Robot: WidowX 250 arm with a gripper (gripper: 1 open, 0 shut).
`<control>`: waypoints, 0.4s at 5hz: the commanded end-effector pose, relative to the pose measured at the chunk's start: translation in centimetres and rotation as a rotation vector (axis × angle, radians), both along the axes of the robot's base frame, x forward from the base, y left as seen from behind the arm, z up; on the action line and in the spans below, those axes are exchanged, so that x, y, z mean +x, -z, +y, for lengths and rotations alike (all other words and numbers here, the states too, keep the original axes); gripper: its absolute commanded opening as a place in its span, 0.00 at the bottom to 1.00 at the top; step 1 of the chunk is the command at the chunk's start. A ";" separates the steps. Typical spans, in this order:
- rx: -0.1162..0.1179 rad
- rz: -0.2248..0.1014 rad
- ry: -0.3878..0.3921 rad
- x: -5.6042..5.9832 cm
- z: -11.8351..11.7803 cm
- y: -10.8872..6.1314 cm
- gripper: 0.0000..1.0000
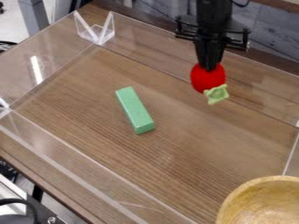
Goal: Move the red fruit to the right
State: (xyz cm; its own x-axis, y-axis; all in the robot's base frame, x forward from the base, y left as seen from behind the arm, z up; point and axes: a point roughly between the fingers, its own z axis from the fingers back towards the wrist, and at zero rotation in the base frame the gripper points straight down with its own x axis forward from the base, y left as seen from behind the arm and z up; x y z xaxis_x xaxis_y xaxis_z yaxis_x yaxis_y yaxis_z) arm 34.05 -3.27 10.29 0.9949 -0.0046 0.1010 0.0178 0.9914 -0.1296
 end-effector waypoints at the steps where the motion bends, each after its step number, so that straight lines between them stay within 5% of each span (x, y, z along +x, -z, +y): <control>1: -0.004 -0.101 -0.004 0.9 1.0 -2.0 0.00; 2: -0.006 -0.110 -0.010 1.3 2.0 -1.0 0.00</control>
State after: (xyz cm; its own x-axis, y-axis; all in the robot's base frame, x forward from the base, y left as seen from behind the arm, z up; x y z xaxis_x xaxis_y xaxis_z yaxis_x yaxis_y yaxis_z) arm 35.01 -1.36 10.04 0.9860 0.0113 0.1666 0.0116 0.9906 -0.1360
